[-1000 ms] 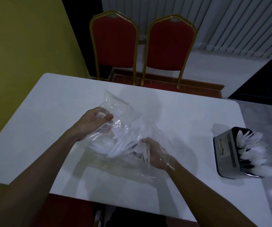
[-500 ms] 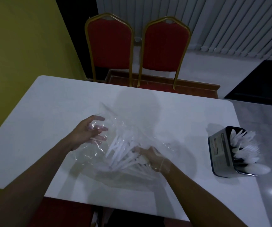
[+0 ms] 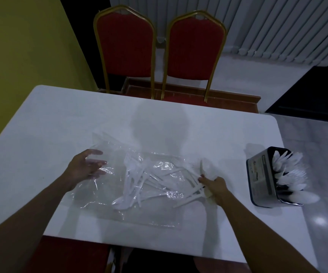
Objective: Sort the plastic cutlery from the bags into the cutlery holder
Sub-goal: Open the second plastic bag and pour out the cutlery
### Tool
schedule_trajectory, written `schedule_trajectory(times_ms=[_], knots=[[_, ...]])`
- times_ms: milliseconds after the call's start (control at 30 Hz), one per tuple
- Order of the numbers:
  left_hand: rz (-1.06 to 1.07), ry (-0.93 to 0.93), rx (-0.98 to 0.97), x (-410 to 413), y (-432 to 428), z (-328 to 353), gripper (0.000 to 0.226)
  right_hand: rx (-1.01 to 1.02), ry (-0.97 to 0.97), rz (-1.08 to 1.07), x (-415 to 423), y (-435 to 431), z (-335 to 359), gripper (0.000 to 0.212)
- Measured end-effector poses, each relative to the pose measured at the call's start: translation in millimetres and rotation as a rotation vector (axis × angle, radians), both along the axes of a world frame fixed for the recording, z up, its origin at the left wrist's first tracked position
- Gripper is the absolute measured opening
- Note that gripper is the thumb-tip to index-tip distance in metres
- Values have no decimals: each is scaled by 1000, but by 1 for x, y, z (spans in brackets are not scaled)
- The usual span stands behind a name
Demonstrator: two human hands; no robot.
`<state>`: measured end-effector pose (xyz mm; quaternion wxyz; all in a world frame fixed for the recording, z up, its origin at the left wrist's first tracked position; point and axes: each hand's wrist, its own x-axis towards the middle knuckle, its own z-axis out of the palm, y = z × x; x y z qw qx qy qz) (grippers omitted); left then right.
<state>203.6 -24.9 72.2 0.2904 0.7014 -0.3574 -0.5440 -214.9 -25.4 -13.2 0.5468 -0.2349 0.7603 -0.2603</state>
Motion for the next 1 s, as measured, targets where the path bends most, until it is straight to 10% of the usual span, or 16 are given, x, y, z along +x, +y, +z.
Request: schedule_trajectory(times_ms=[333,500,633,800,1000], knots=[[75,-62,-42,-1,-1,-14,28,-83,594,123,6,0,5,80],[106,-132,-98,-6,-1,-18,25,-344,1055,546,27,14,2,45],[156,-169,-134,-8,-2,-22,23,-438,788,990,37,23,-2,9],[157,-146,-123,-2,-2,-27,22,-703,540,906,66,23,2,13],[175,-102,-93,3,-2,-35,22,-731,569,1018,92,7,5,58]])
